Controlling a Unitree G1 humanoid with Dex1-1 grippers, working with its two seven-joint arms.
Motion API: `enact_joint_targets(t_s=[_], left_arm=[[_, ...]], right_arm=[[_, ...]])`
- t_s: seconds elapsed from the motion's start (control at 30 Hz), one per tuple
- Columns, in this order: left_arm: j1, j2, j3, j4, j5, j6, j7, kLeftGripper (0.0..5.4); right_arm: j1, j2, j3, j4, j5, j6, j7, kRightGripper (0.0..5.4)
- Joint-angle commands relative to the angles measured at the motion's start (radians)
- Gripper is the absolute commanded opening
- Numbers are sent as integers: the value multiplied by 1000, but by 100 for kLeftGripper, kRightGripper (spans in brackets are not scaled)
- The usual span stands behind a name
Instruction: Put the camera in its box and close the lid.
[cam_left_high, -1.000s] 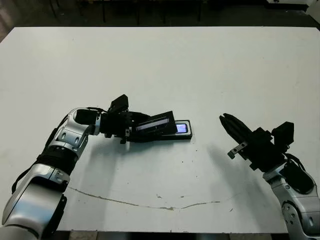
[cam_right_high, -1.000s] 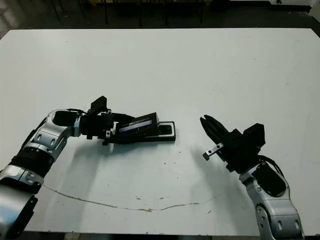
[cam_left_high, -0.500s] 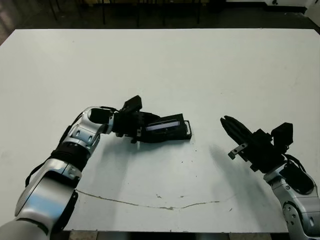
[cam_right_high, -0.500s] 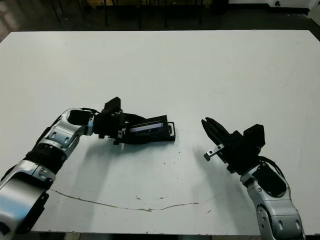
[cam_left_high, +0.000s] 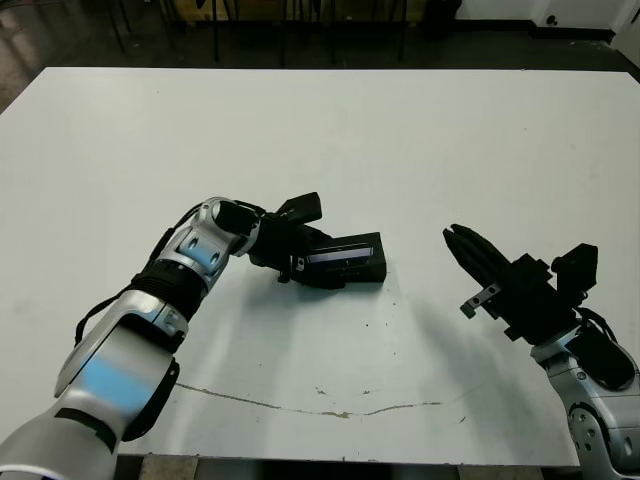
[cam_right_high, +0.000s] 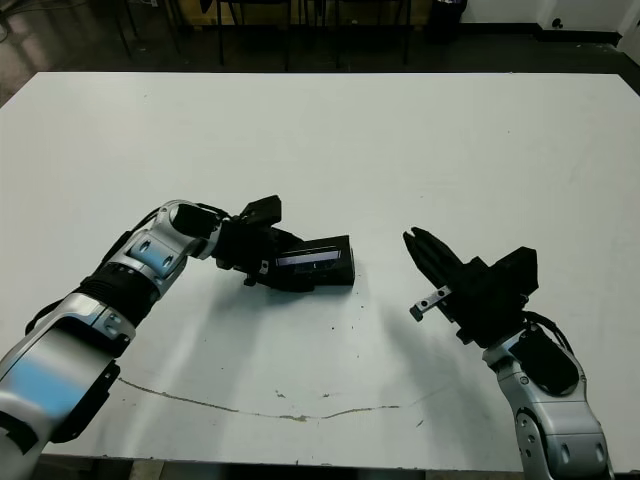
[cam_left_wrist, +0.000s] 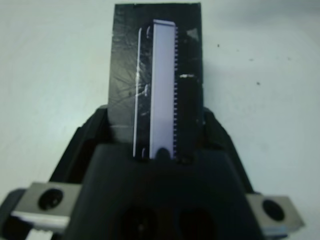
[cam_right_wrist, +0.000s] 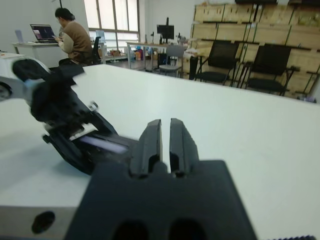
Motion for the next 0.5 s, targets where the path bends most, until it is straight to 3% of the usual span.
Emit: enact_joint_targets(t_s=[0.03,0.27,0.5], left_arm=[[78,-95,-83,82,90,6,32,275],[59,-116,-104,103,138,-58,101,275],[40,-117,-127,83,152,-24,74,275]], right_arm=[[17,-11,-2,-35,15,51,-13,0],[7,-1,-2,36,8,10,6,0],[23,-4,4,-42,11,51,-24,0]])
